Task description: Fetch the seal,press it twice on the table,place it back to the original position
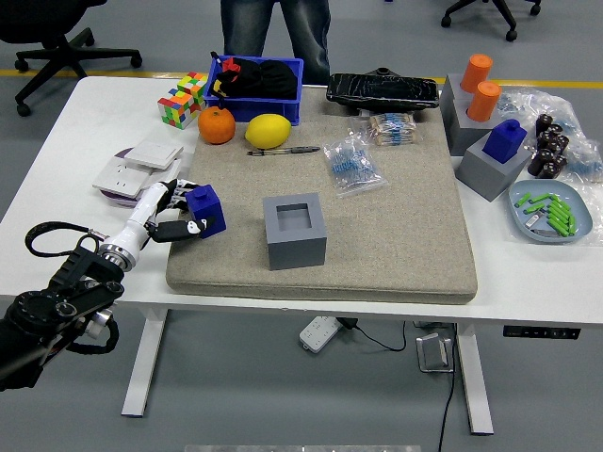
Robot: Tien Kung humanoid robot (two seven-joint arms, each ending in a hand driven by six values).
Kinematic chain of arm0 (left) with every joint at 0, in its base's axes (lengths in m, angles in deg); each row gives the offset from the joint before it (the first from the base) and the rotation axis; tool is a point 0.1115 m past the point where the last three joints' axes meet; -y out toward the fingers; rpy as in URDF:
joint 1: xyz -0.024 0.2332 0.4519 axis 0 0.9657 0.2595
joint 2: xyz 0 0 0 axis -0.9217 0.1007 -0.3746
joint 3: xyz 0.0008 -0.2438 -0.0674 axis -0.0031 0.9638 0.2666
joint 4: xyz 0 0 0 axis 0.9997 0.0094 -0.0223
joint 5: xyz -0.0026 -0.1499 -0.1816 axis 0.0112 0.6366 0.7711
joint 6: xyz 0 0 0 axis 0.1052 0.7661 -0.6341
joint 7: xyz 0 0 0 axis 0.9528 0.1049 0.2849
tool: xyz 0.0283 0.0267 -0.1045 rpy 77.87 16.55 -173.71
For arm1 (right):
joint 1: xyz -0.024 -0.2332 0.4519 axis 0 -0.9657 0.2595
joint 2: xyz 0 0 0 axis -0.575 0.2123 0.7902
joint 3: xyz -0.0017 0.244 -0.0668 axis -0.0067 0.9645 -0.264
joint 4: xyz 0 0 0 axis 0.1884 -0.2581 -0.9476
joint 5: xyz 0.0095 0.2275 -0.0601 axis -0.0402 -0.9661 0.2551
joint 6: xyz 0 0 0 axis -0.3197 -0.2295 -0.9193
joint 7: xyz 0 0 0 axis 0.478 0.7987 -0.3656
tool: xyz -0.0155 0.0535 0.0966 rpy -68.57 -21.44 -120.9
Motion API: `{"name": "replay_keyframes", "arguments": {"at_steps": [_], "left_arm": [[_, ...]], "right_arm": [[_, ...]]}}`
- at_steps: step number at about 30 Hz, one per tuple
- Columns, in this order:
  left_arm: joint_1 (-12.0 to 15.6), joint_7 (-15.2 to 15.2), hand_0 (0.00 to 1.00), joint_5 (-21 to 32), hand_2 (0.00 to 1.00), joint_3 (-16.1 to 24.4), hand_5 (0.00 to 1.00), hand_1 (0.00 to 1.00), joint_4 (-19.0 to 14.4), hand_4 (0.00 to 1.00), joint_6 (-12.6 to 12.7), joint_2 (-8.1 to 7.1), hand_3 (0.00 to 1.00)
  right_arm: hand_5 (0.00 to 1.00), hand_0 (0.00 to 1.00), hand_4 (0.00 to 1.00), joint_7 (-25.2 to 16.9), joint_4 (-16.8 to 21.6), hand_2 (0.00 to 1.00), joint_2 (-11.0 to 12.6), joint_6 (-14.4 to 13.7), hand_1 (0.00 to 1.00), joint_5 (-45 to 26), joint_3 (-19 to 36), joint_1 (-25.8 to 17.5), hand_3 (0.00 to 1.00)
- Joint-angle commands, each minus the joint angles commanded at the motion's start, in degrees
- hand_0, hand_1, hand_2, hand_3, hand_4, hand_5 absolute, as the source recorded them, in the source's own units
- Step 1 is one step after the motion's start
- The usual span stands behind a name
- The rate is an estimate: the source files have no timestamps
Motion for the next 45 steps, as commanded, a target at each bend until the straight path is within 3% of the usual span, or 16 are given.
{"name": "replay_keyframes", "arguments": {"at_steps": [11, 15, 19, 25, 29, 32, 39, 45], "left_arm": [[-0.44, 0.13, 0.625, -1.72, 0.462, 1.58, 0.002, 0.459, -2.05, 0.669, 0.21, -0.97, 0.578], [-1.51, -0.16, 0.625, -5.38, 0.462, 4.05, 0.002, 0.461, -5.99, 0.67, 0.25, -3.1, 0.578], [-2.9, -1.41, 0.625, -8.96, 0.462, 7.14, 0.002, 0.462, -12.48, 0.672, -0.65, -5.76, 0.578], [-4.4, -5.43, 0.625, -13.03, 0.464, 9.28, 0.002, 0.465, -20.92, 0.671, -3.2, -7.1, 0.578], [-5.14, -6.85, 0.625, -14.28, 0.464, 8.79, 0.002, 0.465, -25.22, 0.671, -4.1, -6.54, 0.578], [-5.99, -7.54, 0.627, -14.99, 0.465, 7.05, 0.002, 0.465, -26.1, 0.673, -4.65, -5.54, 0.578], [-9.26, -8.46, 0.627, -16.47, 0.466, 1.36, 0.002, 0.466, -23.89, 0.674, -5.23, -2.71, 0.578], [-10.53, -8.56, 0.628, -16.2, 0.466, -0.19, 0.002, 0.465, -21.43, 0.679, -5.1, -1.29, 0.578]], "right_arm": [[0.486, 0.708, 0.698, -0.04, -0.01, 0.621, 0.05, 0.0, 0.622, -0.23, -0.31, 0.15, 0.597], [0.487, 0.708, 0.698, -0.04, 0.01, 0.62, 0.23, -0.04, 0.623, -0.2, -0.32, 0.24, 0.597], [0.487, 0.708, 0.697, 0.0, -0.07, 0.62, 0.4, -0.04, 0.623, -0.09, -0.26, 0.11, 0.596], [0.488, 0.708, 0.698, -0.05, 0.0, 0.62, 0.41, -0.09, 0.622, -0.03, -0.01, 0.03, 0.596], [0.488, 0.708, 0.698, -0.06, 0.0, 0.62, 0.38, -0.12, 0.622, -0.01, 0.1, -0.06, 0.596], [0.487, 0.707, 0.698, -0.05, -0.04, 0.62, 0.36, -0.11, 0.622, -0.02, 0.25, -0.1, 0.596], [0.488, 0.708, 0.697, -0.06, 0.0, 0.62, 0.54, -0.15, 0.622, -0.15, 0.29, 0.07, 0.596], [0.488, 0.708, 0.697, -0.08, -0.02, 0.62, 0.52, -0.14, 0.622, -0.2, 0.23, 0.12, 0.597]]}}
